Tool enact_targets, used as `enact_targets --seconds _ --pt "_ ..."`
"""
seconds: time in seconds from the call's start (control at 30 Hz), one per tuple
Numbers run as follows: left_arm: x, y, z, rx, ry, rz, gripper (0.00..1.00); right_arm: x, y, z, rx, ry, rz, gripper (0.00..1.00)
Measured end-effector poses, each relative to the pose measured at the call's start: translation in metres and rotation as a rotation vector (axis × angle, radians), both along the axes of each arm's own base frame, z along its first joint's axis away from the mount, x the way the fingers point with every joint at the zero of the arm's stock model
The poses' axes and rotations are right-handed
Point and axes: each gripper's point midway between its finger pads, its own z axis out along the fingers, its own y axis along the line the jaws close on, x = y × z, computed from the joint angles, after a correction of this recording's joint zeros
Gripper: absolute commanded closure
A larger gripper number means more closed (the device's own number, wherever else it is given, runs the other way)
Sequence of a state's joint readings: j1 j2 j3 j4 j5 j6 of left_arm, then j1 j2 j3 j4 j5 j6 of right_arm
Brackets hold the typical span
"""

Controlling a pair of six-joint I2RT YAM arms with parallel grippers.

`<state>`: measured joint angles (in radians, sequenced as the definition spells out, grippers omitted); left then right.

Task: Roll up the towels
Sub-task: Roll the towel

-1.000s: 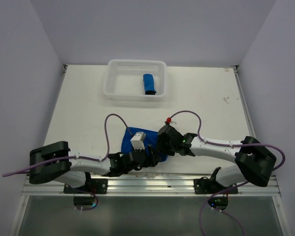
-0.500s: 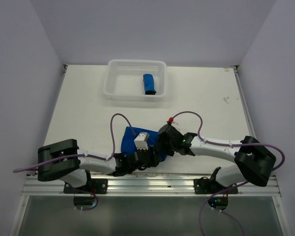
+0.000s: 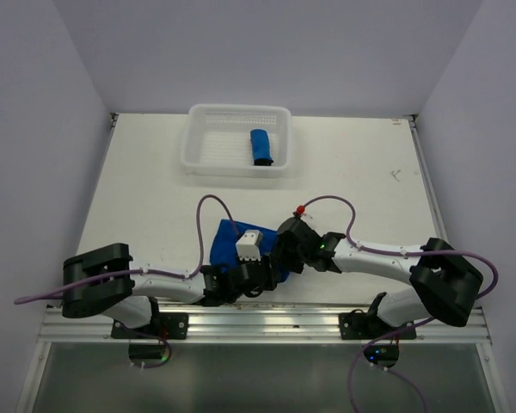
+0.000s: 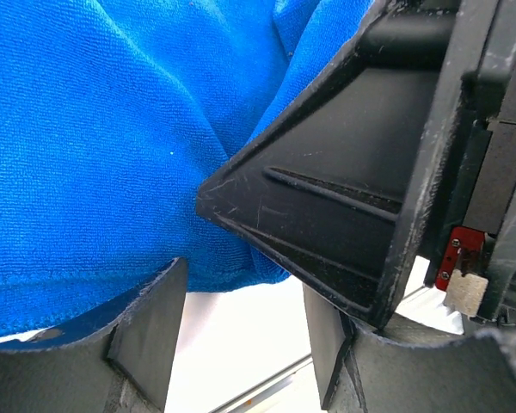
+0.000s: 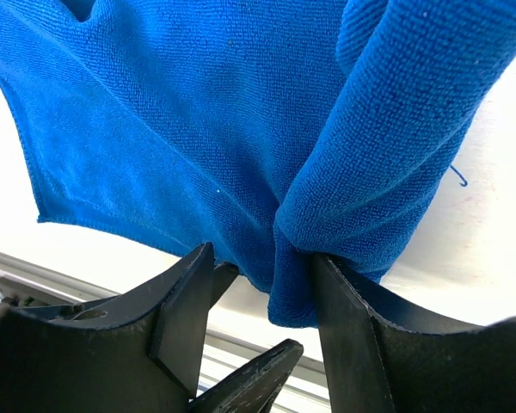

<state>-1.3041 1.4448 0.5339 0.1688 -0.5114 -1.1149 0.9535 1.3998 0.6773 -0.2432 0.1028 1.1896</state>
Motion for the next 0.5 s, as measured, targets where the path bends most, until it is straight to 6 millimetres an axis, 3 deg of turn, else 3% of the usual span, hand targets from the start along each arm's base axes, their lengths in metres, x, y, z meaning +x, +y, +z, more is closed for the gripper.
enact_targets --seconds 0.17,0.3,0.33,0.37,0.43,0.5 --pt "0.001 0.003 0.002 0.032 -0.025 0.01 0.41 -0.001 0.002 0.0 0.014 0.004 -0.001 0.47" --pt "0.001 0.002 0.008 0.028 -0.048 0.014 0.62 -0.002 0.003 0.001 0.021 0.008 0.005 0.48" --pt "0.0 0.001 0.01 0.023 -0.053 0.013 0.72 -0.002 0.004 0.001 0.022 0.009 0.007 0.48" --pt "-0.001 -0.001 0.011 0.018 -0.056 0.009 0.73 -0.003 0.004 0.001 0.024 0.009 0.008 0.48" --pt "-0.001 -0.004 0.015 0.009 -0.068 0.0 0.74 -0.004 0.004 0.002 0.028 0.01 0.011 0.48" --pt "-0.003 -0.008 0.018 -0.004 -0.077 -0.011 0.68 -0.005 0.004 0.003 0.032 0.013 0.013 0.48"
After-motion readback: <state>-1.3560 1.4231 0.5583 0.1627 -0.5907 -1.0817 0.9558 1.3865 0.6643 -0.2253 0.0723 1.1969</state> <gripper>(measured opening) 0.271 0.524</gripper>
